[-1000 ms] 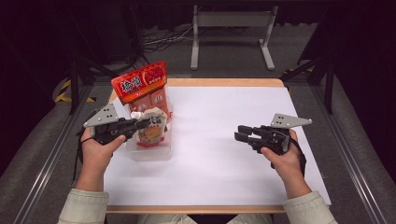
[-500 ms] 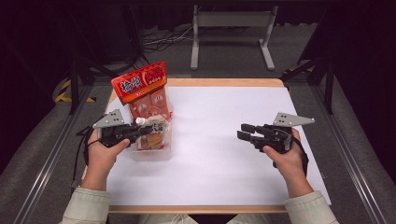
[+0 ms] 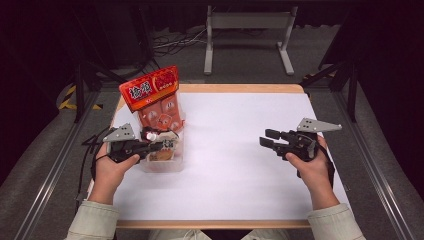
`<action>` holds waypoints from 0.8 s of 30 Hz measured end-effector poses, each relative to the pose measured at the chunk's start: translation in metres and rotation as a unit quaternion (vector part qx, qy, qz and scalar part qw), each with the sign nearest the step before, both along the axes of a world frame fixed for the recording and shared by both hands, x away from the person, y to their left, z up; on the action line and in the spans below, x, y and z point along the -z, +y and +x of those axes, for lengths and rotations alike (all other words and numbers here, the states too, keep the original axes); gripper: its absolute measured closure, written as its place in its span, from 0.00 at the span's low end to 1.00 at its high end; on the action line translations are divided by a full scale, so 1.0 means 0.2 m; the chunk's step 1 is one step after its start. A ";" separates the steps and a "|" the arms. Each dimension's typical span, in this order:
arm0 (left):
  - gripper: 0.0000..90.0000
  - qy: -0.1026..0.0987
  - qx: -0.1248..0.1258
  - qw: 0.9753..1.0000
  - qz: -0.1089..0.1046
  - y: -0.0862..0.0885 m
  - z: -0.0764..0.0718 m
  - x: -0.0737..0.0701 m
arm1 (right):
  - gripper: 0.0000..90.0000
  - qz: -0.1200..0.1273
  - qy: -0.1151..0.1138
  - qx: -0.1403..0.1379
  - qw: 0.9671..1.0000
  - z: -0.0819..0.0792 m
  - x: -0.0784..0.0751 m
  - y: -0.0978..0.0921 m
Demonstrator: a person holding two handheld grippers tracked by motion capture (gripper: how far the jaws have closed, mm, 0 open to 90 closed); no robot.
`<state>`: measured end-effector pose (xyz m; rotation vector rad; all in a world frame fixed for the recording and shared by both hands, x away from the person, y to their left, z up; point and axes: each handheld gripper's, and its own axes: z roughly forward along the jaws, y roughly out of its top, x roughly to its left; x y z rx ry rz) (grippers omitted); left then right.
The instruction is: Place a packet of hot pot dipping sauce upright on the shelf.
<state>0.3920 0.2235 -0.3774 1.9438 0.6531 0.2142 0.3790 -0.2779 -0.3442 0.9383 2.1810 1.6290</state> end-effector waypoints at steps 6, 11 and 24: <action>0.97 0.005 -0.005 1.000 0.021 0.03 -0.02 0.01 | 0.62 0.001 0.002 0.003 1.000 0.01 0.01 -0.01; 0.96 0.013 -0.008 0.999 0.035 0.08 -0.03 0.02 | 0.62 0.001 0.000 0.010 1.000 0.01 0.01 -0.03; 0.61 0.021 -0.021 0.999 0.013 0.15 -0.06 0.00 | 0.60 -0.027 0.005 0.041 0.999 0.02 0.05 -0.06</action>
